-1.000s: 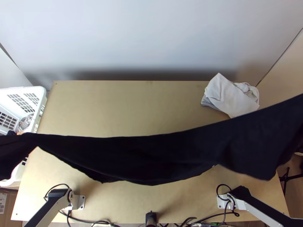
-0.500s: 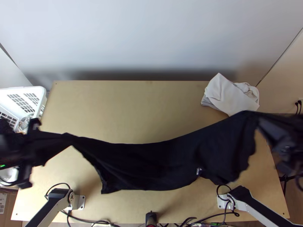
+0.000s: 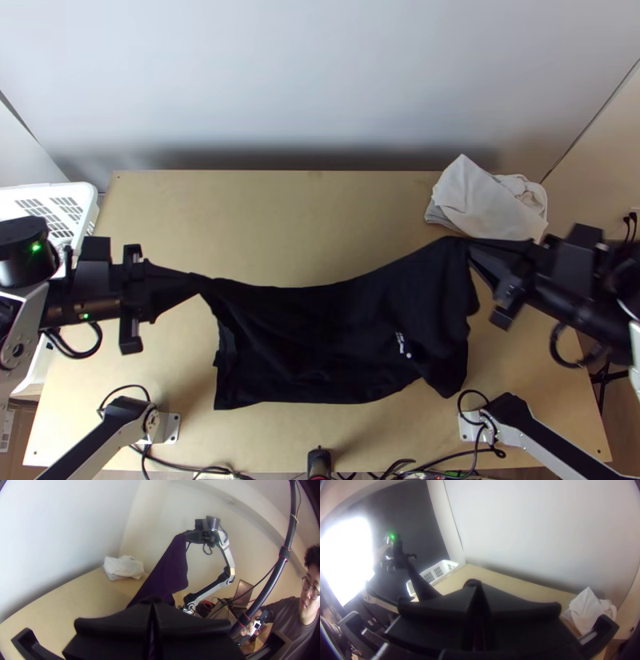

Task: Fold the t-shirt

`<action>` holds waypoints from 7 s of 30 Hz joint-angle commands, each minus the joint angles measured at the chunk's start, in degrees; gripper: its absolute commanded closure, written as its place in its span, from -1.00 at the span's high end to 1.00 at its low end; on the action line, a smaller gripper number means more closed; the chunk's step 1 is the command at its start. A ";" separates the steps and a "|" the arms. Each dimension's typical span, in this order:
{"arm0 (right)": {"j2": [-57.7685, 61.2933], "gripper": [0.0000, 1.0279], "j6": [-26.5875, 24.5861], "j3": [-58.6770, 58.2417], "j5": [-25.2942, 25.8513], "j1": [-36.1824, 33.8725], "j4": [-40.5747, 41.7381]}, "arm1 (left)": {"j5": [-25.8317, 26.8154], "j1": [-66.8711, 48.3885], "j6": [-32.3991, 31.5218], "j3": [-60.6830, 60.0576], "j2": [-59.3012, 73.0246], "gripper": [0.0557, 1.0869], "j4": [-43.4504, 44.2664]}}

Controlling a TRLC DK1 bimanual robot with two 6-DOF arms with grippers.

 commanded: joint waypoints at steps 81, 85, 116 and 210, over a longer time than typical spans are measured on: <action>55.95 -0.95 -9.50 2.10 -2.56 -28.01 36.09 | -7.46 27.91 14.80 19.78 70.11 -0.93 14.32; 58.94 -0.95 -10.38 4.74 -2.21 -27.48 36.09 | -7.90 27.30 14.45 21.98 71.78 -0.93 14.32; 81.27 -0.89 -9.94 31.37 2.98 -26.43 33.37 | -16.34 23.96 7.95 39.65 84.97 -0.92 17.40; 35.04 -0.95 -3.61 -25.50 14.31 -35.83 -7.76 | -23.63 11.13 19.55 -17.31 19.49 0.91 2.28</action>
